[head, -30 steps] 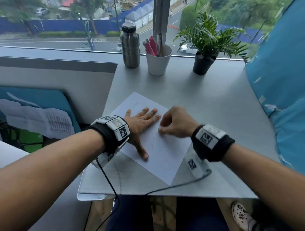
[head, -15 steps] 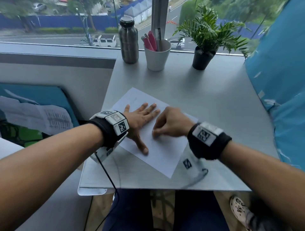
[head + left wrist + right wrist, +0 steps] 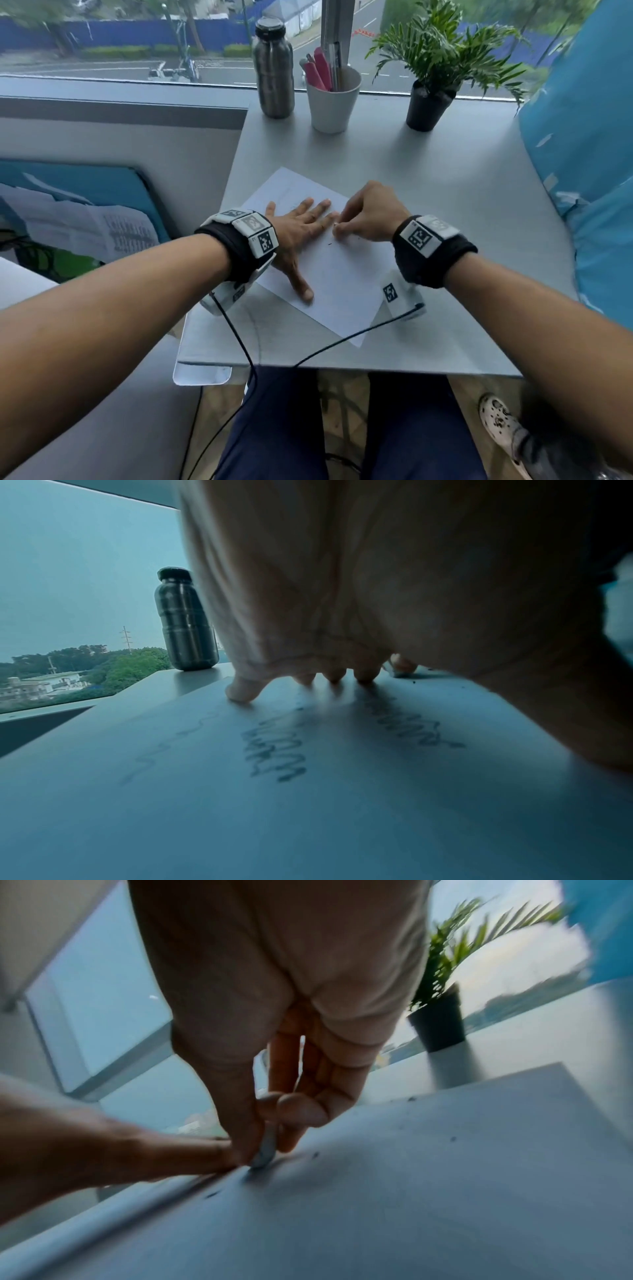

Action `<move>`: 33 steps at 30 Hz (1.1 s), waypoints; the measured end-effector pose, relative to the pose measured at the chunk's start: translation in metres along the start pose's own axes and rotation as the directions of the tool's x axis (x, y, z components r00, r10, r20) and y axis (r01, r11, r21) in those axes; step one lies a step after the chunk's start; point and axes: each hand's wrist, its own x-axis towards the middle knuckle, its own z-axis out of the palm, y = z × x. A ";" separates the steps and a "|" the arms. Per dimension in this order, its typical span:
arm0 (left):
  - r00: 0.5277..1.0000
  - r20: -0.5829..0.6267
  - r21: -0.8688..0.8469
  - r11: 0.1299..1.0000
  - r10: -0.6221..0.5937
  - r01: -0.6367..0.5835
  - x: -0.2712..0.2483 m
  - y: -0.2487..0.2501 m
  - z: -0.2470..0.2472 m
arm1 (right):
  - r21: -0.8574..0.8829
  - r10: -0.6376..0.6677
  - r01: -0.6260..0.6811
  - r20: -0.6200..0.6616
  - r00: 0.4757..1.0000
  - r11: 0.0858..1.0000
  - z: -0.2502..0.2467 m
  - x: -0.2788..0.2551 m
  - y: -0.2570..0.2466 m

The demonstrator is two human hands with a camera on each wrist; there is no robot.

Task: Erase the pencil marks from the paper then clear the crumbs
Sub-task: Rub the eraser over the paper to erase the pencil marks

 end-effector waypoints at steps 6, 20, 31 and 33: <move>1.000 0.008 0.022 1.000 0.006 -0.006 0.001 -0.003 0.003 | -0.002 -0.153 0.159 0.268 0.951 0.987 0.027 -0.057 -0.029; 1.000 0.006 0.009 1.000 -0.008 0.008 0.001 0.000 0.000 | -0.044 -0.062 0.066 0.087 0.994 0.997 0.003 -0.019 -0.008; 0.999 0.029 0.005 1.000 -0.031 0.030 0.003 0.001 -0.002 | -0.030 -0.058 0.060 0.052 0.997 0.998 -0.001 -0.017 0.000; 0.999 0.027 0.015 0.999 -0.035 0.034 0.003 0.002 0.000 | -0.025 -0.071 0.072 0.038 0.997 0.997 0.004 -0.021 -0.002</move>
